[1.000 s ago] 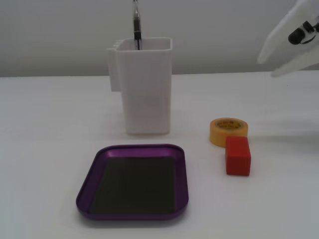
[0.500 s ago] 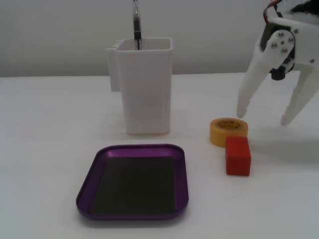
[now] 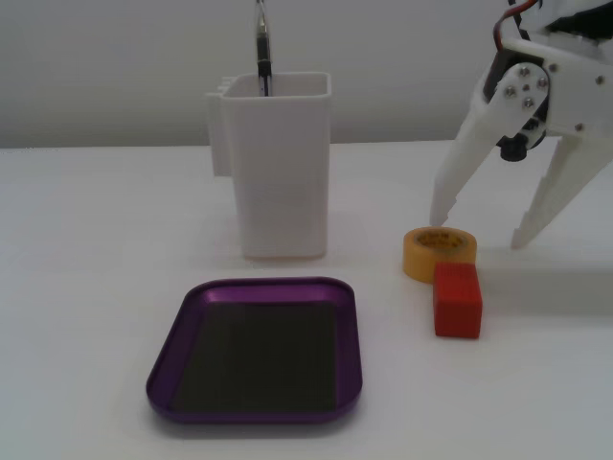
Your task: Grab up the yellow tape and put it in the box.
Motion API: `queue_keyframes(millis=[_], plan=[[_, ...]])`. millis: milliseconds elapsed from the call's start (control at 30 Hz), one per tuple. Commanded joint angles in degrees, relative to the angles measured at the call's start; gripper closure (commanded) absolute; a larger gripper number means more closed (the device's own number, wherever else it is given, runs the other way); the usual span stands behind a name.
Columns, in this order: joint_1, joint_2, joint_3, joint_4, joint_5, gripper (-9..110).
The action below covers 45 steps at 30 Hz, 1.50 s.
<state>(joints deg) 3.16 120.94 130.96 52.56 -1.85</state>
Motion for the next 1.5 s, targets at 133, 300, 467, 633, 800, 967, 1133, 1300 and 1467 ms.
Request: queue_keyframes(millis=[133, 300, 467, 633, 800, 967, 1133, 1300, 1467], plan=[[3.43, -0.09, 0.79, -1.05, -0.35, 81], [6.42, -0.09, 4.04, -4.48, -0.35, 81], [5.71, 0.00, 5.10, -4.48, -0.35, 81], [5.71, -0.18, 5.10, -4.57, -0.35, 81], [5.71, -6.77, 5.10, -5.89, -0.35, 81], [5.62, -13.62, 4.13, -6.68, -0.26, 91], [5.36, -13.71, 3.87, -6.33, 0.44, 102], [4.92, -4.04, 1.14, -2.11, 2.46, 102], [-6.86, 14.68, -5.71, 7.73, 2.55, 102]])
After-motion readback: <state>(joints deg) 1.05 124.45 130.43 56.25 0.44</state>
